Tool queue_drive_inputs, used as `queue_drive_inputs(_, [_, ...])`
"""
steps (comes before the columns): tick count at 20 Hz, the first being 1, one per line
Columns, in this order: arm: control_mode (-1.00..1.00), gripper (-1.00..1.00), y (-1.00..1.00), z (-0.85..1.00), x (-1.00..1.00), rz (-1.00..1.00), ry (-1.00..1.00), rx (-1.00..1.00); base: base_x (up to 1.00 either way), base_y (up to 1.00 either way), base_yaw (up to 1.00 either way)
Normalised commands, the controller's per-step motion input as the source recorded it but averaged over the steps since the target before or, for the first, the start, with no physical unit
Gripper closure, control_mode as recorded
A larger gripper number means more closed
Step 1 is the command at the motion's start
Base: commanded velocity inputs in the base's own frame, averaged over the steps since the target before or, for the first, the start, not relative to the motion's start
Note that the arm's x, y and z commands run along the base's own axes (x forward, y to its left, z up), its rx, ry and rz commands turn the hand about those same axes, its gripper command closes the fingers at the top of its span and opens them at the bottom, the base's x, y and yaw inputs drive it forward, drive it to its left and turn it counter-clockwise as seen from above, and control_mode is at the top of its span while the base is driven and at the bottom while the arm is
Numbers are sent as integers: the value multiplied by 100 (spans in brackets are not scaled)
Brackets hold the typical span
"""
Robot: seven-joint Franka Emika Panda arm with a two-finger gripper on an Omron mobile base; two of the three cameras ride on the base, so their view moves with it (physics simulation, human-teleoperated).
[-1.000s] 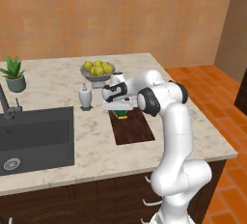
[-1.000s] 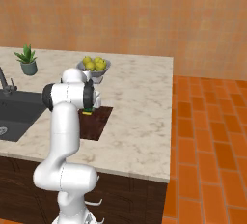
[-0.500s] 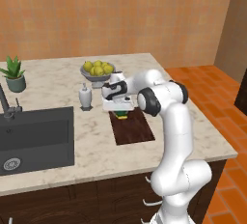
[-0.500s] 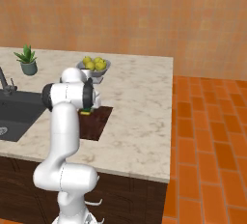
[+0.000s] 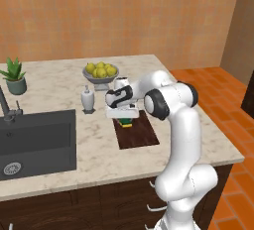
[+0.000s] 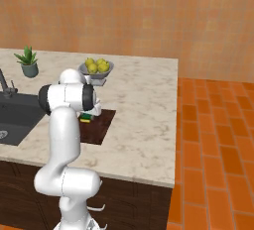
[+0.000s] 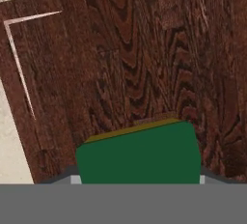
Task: Pick up the sponge from the counter and clean the cutting board by briefly scrubbing or pressing down on the cutting board. Once finished, release the sponge.
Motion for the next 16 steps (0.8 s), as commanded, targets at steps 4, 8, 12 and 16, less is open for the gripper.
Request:
queue_drive_inputs(4, [-100, 100, 0, -6, -65, 0, -1, 0, 0, 0, 0])
queue_drive_inputs(8, [-100, 100, 12, -17, -51, 0, 2, -1, 0, 0, 0])
queue_drive_inputs(12, [-100, 100, 16, -61, -27, 0, 7, -1, 0, 0, 0])
queue_drive_inputs(16, [-100, 100, 13, -77, -38, 0, 2, -2, 0, 0, 0])
